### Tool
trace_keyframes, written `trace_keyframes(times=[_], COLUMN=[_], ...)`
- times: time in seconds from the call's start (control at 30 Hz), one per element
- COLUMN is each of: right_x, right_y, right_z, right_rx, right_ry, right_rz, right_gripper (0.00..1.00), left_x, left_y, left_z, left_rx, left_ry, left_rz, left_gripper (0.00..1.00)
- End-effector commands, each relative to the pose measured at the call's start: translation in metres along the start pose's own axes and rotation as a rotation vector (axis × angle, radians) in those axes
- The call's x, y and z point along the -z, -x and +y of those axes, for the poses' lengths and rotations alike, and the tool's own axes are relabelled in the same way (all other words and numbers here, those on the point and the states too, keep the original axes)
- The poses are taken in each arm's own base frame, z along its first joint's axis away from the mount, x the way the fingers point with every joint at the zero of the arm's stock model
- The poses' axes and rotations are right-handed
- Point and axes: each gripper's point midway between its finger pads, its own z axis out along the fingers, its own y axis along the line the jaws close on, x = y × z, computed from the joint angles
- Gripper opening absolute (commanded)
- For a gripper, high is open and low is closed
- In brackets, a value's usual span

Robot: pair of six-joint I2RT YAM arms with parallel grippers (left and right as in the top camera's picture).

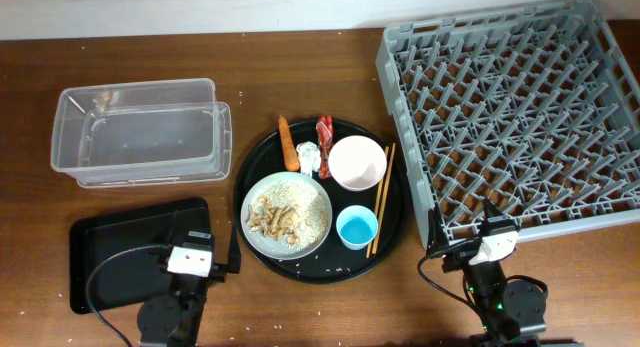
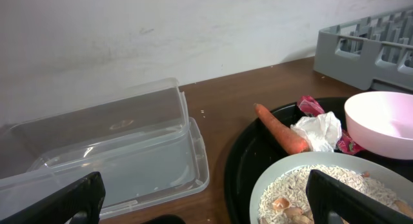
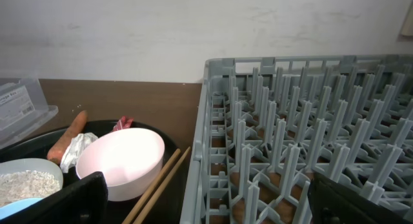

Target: Sort waste into correct bins and load items into the dishwasher rack

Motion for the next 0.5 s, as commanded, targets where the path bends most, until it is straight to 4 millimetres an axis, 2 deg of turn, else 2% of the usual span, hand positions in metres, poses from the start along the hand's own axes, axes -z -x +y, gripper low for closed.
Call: trace_keyframes(times=[0.0, 0.07, 0.13, 0.17, 0.2, 0.27, 0.3, 0.33, 0.37, 0.4, 0.47], right_x=[0.000, 0.000, 0.002, 0.006, 0.009, 0.019, 0.027, 0.035, 0.038, 0.037, 0.025], right_y=[-0.002, -0.001, 0.006, 0.017, 0.028, 0.061, 0.080, 0.095, 0.101, 0.111, 0.119], right_z=[-0.001, 0.001, 0.023, 0.039, 0.044, 0.046, 0.047, 0.048, 0.049, 0.049, 0.049], right_rx=[0.002, 0.003, 0.008, 0.017, 0.023, 0.032, 0.032, 0.020, 0.005, -0.028, -0.077], right_ry=[0.000, 0.011, 0.139, 0.231, 0.254, 0.256, 0.252, 0.250, 0.247, 0.239, 0.227], right_rz=[0.005, -0.002, -0.030, -0.063, -0.088, -0.128, -0.129, -0.072, 0.000, 0.158, 0.388], right_gripper=[0.98, 0.98, 0.98, 0.98, 0.98, 0.98, 0.98, 0.98, 0.98, 0.98, 0.98], left_x=[-0.001, 0.003, 0.006, 0.008, 0.015, 0.029, 0.034, 0.037, 0.034, 0.025, 0.010], left_y=[-0.001, 0.007, 0.013, 0.028, 0.060, 0.104, 0.118, 0.128, 0.132, 0.140, 0.147], left_z=[-0.010, -0.038, -0.046, -0.048, -0.047, -0.038, -0.035, -0.032, -0.026, -0.027, -0.036], left_rx=[0.007, 0.005, 0.002, -0.006, 0.010, 0.008, 0.011, 0.028, 0.047, 0.073, 0.119], left_ry=[-0.057, -0.226, -0.273, -0.290, -0.300, -0.277, -0.271, -0.280, -0.262, -0.298, -0.386], left_rz=[-0.008, -0.050, -0.077, -0.141, -0.246, -0.343, -0.330, -0.242, -0.148, -0.006, 0.204], left_gripper=[0.99, 0.99, 0.99, 0.99, 0.99, 0.99, 0.99, 0.99, 0.99, 0.99, 0.99])
